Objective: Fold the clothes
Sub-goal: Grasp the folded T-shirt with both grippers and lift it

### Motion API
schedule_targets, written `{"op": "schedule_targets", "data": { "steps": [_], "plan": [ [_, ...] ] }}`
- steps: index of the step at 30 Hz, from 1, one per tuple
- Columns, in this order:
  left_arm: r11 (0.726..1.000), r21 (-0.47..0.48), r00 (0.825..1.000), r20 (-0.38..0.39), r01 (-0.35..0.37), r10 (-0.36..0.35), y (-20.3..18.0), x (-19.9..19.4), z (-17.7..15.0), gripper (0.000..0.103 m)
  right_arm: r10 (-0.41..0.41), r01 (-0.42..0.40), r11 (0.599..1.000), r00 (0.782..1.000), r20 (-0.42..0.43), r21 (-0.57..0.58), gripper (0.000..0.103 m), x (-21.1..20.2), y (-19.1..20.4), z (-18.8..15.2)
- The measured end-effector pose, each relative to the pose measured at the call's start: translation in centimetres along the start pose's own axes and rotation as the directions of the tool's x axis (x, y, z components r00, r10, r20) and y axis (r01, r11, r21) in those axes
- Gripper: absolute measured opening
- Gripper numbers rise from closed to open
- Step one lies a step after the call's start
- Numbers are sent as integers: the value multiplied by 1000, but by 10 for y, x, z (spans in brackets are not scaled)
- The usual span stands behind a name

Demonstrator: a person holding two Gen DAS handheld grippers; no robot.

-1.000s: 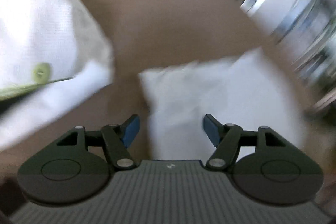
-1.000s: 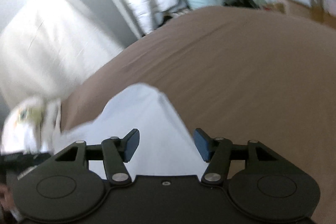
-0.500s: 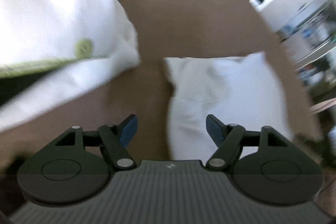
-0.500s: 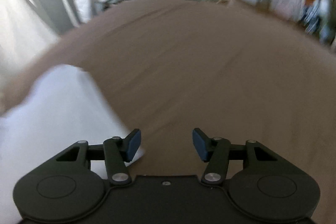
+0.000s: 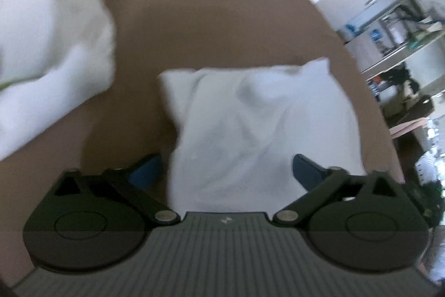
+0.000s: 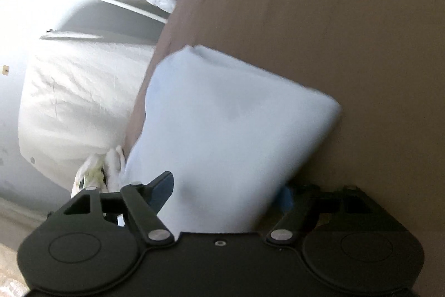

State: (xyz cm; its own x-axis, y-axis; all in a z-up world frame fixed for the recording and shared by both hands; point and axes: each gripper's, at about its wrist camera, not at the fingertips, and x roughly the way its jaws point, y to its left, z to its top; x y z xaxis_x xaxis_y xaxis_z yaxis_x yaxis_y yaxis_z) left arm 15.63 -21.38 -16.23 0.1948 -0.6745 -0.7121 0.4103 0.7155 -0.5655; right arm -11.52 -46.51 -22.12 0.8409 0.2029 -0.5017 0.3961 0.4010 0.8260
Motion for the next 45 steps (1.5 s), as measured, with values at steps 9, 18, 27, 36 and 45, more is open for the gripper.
{"op": "schedule_targets", "data": {
  "steps": [9,18,27,36,45],
  "plan": [
    [859,428,957,189,-281,219,-96,-1,-31,24,-22,106,875,983,181,-472,24,-10,94,9],
    [968,224,993,73,-110,96,-67,23,-12,22,-204,268,863,961,189,-429,24,16,68,23],
    [872,417,957,233,-257,171,-108,-10,-33,17,-137,273,780,952,273,-563,22,-4,108,-8],
    [859,382,866,484,-341,128,-116,-161,-38,17,130,125,728,940,315,-674,22,-48,194,-27],
    [709,250,652,660,-659,373,-81,-326,13,17,321,-191,717,944,75,-671,22,46,307,-37]
  ]
}}
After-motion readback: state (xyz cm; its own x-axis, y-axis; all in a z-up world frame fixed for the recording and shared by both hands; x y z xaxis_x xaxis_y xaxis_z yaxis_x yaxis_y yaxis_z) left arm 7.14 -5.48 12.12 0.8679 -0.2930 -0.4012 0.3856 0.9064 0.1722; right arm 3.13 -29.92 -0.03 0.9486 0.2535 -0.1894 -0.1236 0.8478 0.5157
